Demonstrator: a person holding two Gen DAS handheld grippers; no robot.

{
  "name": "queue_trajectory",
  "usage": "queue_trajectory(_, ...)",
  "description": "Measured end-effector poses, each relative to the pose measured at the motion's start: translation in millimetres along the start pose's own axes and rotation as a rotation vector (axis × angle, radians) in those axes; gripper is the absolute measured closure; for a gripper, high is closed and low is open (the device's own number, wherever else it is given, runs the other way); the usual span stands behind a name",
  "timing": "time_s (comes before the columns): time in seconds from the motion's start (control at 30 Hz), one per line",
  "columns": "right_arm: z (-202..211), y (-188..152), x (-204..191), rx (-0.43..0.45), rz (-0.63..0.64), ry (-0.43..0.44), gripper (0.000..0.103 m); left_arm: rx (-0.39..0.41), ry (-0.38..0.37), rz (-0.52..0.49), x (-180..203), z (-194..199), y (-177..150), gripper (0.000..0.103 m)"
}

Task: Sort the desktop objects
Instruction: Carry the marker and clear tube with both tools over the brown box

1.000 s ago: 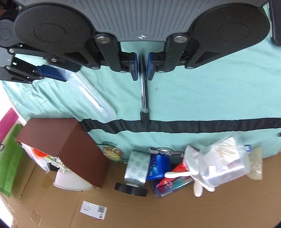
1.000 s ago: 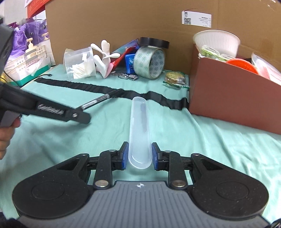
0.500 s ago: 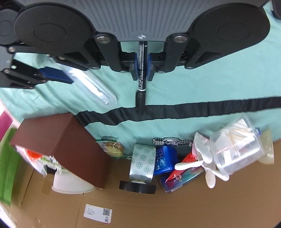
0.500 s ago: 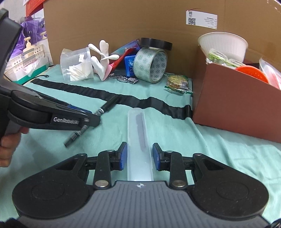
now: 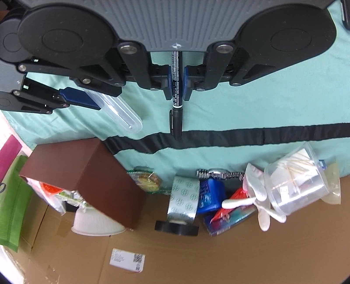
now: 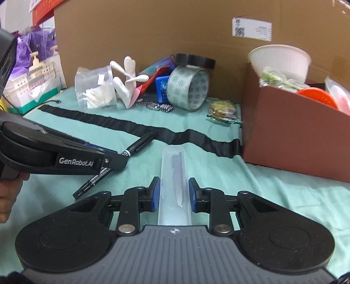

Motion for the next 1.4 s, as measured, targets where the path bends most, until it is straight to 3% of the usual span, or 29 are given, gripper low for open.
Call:
queue_trajectory(0.37, 59, 35, 22, 0.18, -0.057, -0.014, 0.077, 0.144, -0.139, -0.017, 45, 46, 49, 0.095)
queue_trajectory(0.7, 92, 83, 97, 0.337, -0.14, -0.155, 0.077, 0.255, -0.289, -0.079, 114, 49, 119, 0.095)
queue_trajectory(0.87, 87, 101, 145, 0.364, -0.204, -0.239, 0.077, 0.241, -0.351, -0.138, 148, 25, 144, 0.095)
queue_trajectory(1.0, 74, 113, 183, 0.36, -0.281, -0.252, 0.077, 0.197, -0.382, -0.158, 165, -6, 157, 0.095)
queue_trajectory(1.4, 21, 130, 225, 0.298, -0.308, -0.276, 0.077, 0.158, -0.328, -0.276, 171, -60, 174, 0.095)
Point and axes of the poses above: each gripper's, at about its wrist camera, not at the fingertips, and z roughly against the way its jaws point, x to its right, y to its top, the point moved 9 cm from there along -z, roughly the way its jaws point, and after that the axes turned 3 degrees about -y, right-handed, at the moved point
